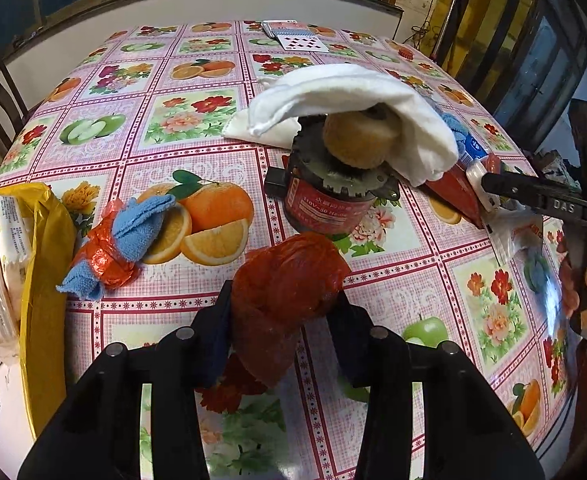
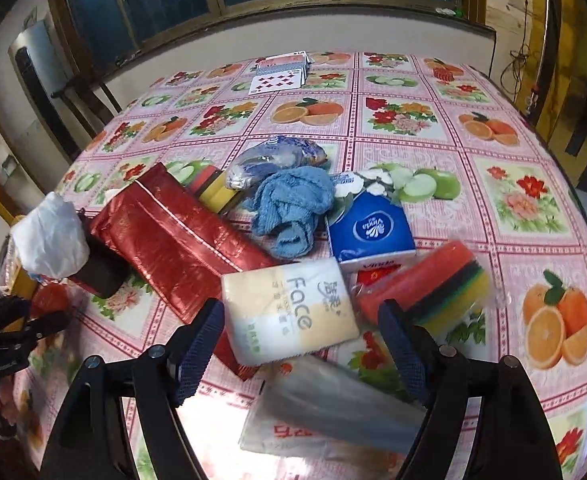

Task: Organize soft objects
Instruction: 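Lift the orange bag with the left tool while the right lifts the Face pack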

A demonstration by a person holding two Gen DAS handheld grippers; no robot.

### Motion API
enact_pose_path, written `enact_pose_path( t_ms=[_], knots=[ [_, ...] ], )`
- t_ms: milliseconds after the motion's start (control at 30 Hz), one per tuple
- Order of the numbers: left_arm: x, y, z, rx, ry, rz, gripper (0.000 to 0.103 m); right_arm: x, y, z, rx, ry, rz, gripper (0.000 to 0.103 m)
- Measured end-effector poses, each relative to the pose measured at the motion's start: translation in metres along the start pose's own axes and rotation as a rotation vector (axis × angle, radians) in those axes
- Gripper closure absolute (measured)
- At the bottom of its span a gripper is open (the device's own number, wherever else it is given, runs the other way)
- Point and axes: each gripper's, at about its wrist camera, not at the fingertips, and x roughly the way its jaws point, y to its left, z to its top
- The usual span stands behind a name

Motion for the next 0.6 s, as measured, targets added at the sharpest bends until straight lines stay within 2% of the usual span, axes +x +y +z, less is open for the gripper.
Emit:
enact_pose_path(
  t_ms=[133, 167, 233, 267, 300, 400, 500, 600],
  knots=[
    [-0.008, -0.001, -0.001, 0.002, -0.011, -0.011, 0.062, 0.018, 0.000, 0.007, -0.049, 0.035, -0.012, 0.008],
    [-0.009, -0.001, -0.002, 0.001, -0.012, -0.015, 0.062, 0.019, 0.000, 0.007, -0.049, 0.029, -0.007, 0.011],
    [-0.010, -0.001, -0.004, 0.003, -0.012, -0.017, 0.062, 0.017, -0.002, 0.006, 0.000, 0.025, 0.042, 0.035],
    [-0.010, -0.001, -0.005, 0.000, -0.013, -0.022, 0.062, 0.016, -0.005, 0.005, 0.032, 0.032, 0.084, 0.038],
    [-0.011, -0.001, -0.006, -0.007, -0.013, -0.031, 0.062, 0.016, -0.007, 0.003, 0.068, 0.044, 0.122, 0.038],
    [-0.012, -0.001, -0.008, -0.018, -0.017, -0.045, 0.062, 0.011, -0.008, -0.003, 0.101, 0.035, 0.124, 0.038],
    [-0.015, -0.001, -0.012, -0.023, -0.016, -0.053, 0.062, -0.004, -0.006, -0.011, 0.152, 0.002, 0.179, 0.038],
    [-0.023, 0.002, -0.017, -0.041, -0.033, -0.068, 0.062, -0.029, 0.011, -0.015, 0.121, -0.048, 0.212, 0.039]
  ],
)
